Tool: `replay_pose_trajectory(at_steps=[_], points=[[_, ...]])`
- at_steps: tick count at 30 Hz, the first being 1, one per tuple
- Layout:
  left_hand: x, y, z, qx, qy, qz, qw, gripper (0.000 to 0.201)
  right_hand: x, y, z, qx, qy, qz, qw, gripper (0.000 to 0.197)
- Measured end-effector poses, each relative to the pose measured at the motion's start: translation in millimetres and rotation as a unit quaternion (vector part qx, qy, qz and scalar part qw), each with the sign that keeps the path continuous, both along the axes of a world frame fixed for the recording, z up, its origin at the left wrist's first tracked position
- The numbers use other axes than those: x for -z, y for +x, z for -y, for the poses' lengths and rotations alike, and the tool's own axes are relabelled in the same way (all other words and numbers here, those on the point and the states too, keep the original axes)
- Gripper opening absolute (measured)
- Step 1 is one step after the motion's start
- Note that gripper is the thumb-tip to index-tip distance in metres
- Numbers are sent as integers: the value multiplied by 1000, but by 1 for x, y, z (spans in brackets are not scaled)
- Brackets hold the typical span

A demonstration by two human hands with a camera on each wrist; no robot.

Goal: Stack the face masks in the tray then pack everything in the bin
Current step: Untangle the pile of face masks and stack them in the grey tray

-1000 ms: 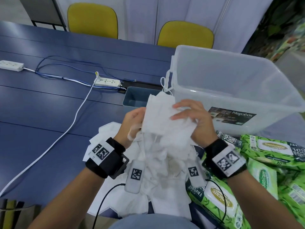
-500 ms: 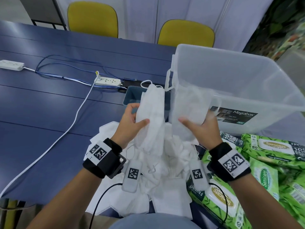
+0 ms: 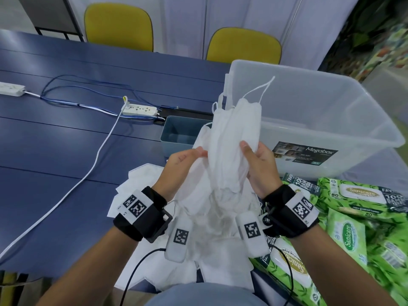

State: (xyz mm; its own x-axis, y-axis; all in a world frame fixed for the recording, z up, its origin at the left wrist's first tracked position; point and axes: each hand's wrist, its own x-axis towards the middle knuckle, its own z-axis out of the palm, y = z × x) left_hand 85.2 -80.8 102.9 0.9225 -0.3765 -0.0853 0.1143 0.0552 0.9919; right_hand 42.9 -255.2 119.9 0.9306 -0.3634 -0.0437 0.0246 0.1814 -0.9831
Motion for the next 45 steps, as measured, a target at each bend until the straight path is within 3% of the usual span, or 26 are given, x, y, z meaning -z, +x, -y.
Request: replay_pose_trajectory(at_steps=[2, 9, 17, 19, 22, 25, 28, 31, 34, 36, 39, 41, 45], points=[[0, 2, 1, -7, -33, -24, 999, 33, 0, 1, -5, -2, -2, 3, 1000, 22], [1, -2, 4, -24, 5, 60, 998, 11, 2, -4, -14, -30, 44, 4, 999, 22], [0, 2, 2, -45, -13, 30, 998, 24, 1, -2, 13, 47, 107, 0, 993, 16], [1, 3, 3, -41, -1, 37, 998, 25, -2, -2, 12, 47, 99, 8, 994, 23], [3, 2, 6, -19, -6, 42, 999, 33, 1, -3, 2, 20, 25, 12, 999, 47], [3, 1, 11, -10, -37, 29, 999, 35, 11, -3, -16, -11, -107, 9, 994, 64], [1, -1, 14, -29, -63, 3, 998, 31, 19, -1, -29, -36, -235, 3, 971, 71], [3, -4, 12, -20, -59, 33, 998, 26, 20, 0, -39, -69, -301, -45, 950, 77], [7, -3, 6, -16, -45, 76, 996, 42, 21, -3, -44, -66, -349, -81, 931, 82], [8, -3, 4, -23, -53, 89, 994, 56, 20, -5, -47, -68, -321, -89, 940, 87], [9, -6, 10, -34, -58, 96, 993, 71, 19, -6, -54, -103, -181, -67, 976, 81], [10, -8, 14, -35, -34, 114, 992, 79, 23, -6, -57, -122, -120, -58, 984, 77], [16, -3, 6, -56, -3, 122, 991, 91, 30, -4, -53, -154, -137, -50, 977, 79]])
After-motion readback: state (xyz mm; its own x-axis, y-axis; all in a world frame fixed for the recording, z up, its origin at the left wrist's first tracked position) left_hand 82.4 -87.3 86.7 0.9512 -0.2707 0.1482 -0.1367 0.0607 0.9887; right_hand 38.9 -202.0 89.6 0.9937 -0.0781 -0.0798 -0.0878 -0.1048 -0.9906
